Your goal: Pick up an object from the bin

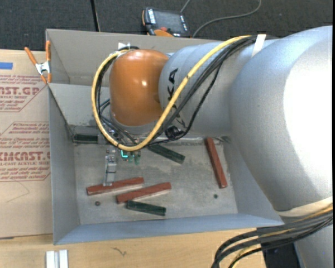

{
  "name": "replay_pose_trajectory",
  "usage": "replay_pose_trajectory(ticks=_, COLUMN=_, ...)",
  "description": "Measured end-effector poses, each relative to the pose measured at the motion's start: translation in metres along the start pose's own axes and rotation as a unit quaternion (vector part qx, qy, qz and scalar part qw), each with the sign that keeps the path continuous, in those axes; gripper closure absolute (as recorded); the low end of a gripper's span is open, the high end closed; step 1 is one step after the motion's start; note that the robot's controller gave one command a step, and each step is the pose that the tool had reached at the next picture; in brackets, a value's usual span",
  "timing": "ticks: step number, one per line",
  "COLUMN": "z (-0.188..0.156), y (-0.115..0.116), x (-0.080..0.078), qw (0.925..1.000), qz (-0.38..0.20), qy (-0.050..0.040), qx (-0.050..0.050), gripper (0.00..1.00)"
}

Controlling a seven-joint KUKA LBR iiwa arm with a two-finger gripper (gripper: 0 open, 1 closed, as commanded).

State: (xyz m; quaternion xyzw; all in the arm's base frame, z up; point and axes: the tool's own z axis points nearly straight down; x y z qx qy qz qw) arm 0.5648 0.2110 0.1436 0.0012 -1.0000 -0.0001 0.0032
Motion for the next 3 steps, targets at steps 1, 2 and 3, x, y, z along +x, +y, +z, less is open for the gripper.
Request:
replay_pose_trajectory(ticks=1, z=0.079, y=-0.014, x=0.051, qw=0.9983, qz=-0.058, qy=0.0013, qx=0.002, gripper=0.0)
replay_pose_trajectory(ticks=2, z=0.074, y=-0.012, x=0.048, qw=0.9983, qz=-0.058, qy=-0.003, qx=0.0, gripper=1.0)
replay_pose_trajectory(ticks=3, z=-0.063, y=-0.012, x=0.055, qw=0.9967, qz=-0.08, qy=-0.0077, qx=-0.001, gripper=1.0)
